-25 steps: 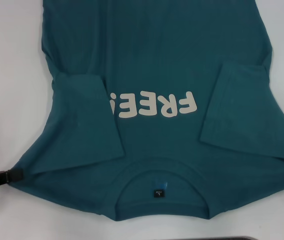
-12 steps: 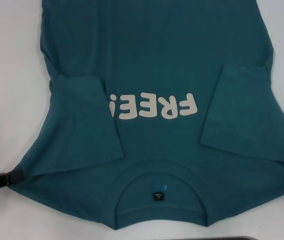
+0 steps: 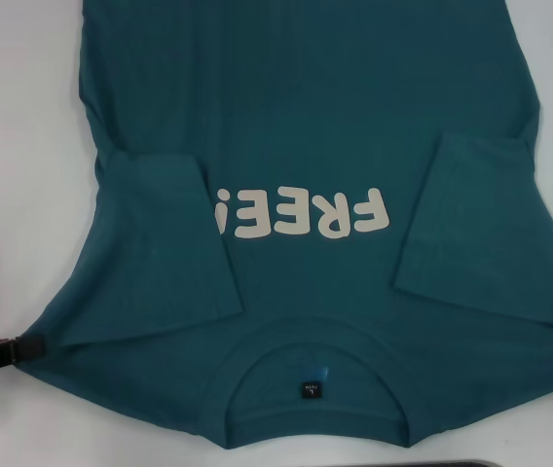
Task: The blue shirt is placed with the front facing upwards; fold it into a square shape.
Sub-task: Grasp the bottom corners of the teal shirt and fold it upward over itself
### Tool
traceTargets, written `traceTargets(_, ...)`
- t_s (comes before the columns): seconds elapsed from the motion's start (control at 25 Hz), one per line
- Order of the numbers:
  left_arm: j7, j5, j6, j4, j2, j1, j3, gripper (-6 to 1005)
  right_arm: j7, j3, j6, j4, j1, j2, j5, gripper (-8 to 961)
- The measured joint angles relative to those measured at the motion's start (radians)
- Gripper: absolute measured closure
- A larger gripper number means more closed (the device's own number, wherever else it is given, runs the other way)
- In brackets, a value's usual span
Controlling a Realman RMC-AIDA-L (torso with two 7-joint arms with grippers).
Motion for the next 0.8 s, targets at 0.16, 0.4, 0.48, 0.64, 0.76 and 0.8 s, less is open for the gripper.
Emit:
traceTargets(0.16, -0.003, 0.0, -0.001, 0.0, 0.001, 0.0, 0.0, 996, -0.009, 0.001, 0.0, 0.0, -0.015, 0.0, 0.018, 900)
traceTargets(0.4, -0.004, 0.0, -0.009, 0.005, 0.003, -0.007, 0.0, 996, -0.015, 0.001, -0.015, 0.001, -0.048, 0.001, 0.059, 899)
traceTargets(0.48, -0.005, 0.0, -0.011, 0.005, 0.003, -0.009, 0.0, 996, -0.015, 0.001, -0.019, 0.001, -0.053, 0.001, 0.06, 898)
traceTargets(0.64, -0.006, 0.0, -0.012, 0.005, 0.004, -0.01, 0.0, 996, -0.015, 0.001, -0.024, 0.001, -0.057, 0.001, 0.06, 898)
traceTargets(0.76, -0.006, 0.0, -0.012, 0.005, 0.005, -0.01, 0.0, 996, -0.015, 0.001, -0.024, 0.001, -0.057, 0.001, 0.06, 897)
traceTargets(0.8, -0.006, 0.0, -0.012, 0.005, 0.005, -0.01, 0.0, 996, -0.015, 0.001, -0.024, 0.001, -0.058, 0.0, 0.06, 897)
